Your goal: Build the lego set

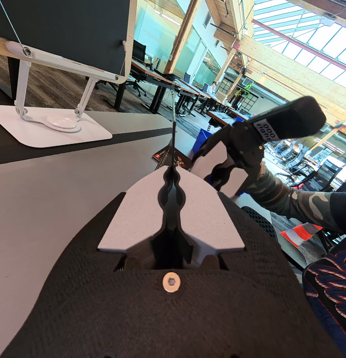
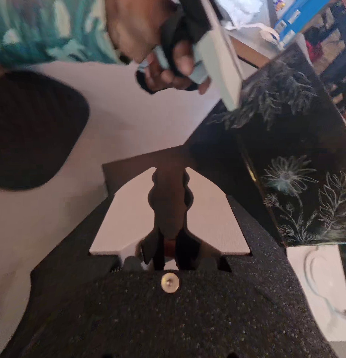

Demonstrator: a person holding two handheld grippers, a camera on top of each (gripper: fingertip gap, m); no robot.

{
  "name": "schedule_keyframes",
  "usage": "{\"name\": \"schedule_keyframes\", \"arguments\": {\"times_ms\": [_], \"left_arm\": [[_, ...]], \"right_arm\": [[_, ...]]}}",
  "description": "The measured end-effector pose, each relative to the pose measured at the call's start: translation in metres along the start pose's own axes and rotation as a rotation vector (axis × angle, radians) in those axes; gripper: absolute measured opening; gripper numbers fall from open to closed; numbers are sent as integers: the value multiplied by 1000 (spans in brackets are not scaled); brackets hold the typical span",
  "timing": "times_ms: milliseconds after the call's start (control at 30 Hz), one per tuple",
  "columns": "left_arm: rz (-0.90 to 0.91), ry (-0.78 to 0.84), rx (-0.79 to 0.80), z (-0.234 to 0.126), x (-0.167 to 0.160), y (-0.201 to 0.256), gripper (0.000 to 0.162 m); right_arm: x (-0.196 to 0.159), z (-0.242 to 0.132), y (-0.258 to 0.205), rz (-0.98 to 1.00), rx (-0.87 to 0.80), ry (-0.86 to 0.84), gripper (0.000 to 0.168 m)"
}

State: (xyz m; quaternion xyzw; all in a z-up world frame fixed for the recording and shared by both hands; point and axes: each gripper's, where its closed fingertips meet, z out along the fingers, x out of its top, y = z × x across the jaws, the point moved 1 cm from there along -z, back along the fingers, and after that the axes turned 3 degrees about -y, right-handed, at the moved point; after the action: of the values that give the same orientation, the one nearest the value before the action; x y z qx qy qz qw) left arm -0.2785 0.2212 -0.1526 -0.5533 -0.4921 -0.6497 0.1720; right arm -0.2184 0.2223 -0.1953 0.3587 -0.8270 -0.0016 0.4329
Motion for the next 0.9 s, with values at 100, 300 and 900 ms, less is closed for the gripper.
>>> {"name": "schedule_keyframes", "arguments": {"times_ms": [100,300,900], "left_arm": [[-5,10,10,-1,1,-2,2],[-18,28,29,-6,4,-12,2],[-33,63,72,-14,8,-28,1]], "right_arm": [[-11,16,13,76,-39,-100,19],[-17,28,6,150,32,-135,15],[1,60,-1,242,138,-266,38]]}}
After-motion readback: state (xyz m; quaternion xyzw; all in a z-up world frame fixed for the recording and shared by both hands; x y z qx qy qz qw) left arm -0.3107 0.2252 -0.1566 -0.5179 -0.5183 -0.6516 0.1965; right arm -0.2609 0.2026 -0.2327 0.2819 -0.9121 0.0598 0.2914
